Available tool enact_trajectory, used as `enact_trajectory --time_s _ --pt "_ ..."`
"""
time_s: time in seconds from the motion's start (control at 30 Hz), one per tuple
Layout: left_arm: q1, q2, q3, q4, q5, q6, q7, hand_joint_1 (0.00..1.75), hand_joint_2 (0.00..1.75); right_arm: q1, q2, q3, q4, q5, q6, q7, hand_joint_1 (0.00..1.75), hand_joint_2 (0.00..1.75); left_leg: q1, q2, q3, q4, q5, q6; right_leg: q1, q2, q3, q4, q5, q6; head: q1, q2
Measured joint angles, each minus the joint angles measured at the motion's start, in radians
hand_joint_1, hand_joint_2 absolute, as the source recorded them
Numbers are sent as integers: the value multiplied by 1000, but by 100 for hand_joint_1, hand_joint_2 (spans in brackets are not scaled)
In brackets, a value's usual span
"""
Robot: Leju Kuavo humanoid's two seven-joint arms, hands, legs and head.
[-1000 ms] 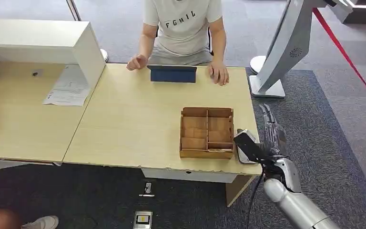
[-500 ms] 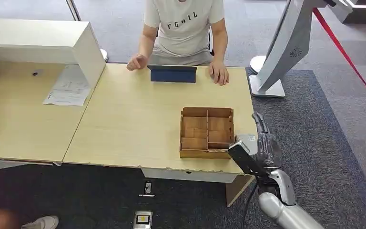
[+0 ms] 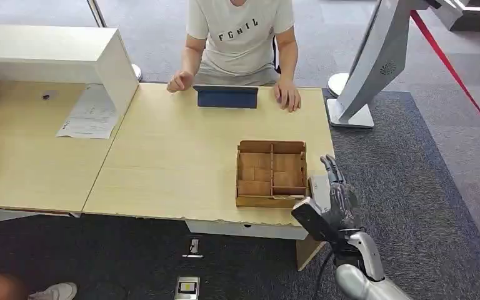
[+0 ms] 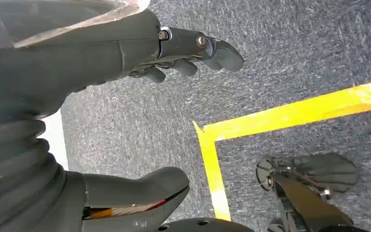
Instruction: Pass the card to the sensor for recognition and then transmit it.
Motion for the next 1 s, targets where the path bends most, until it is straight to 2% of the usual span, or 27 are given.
enact_trajectory --time_s 0.27,0.53,0.67,1.0 --pt "-1 0 1 0 -8 2 2 0 175 37 2 11 -45 24 14 2 0 175 0 0 0 0 0 0 0 0 0 0 0 0 0 0" --pt "-13 1 1 0 -17 -9 18 0 175 41 42 36 -34 98 66 -10 0 175 0 0 0 0 0 0 0 0 0 0 0 0 0 0" --pt "-20 1 0 0 -28 -12 23 0 175 4 49 48 -9 147 122 0 0 175 0 0 0 0 0 0 0 0 0 0 0 0 0 0" --pt "-37 4 0 0 -56 -31 35 0 175 -92 45 65 53 188 171 35 0 175 0 0 0 0 0 0 0 0 0 0 0 0 0 0"
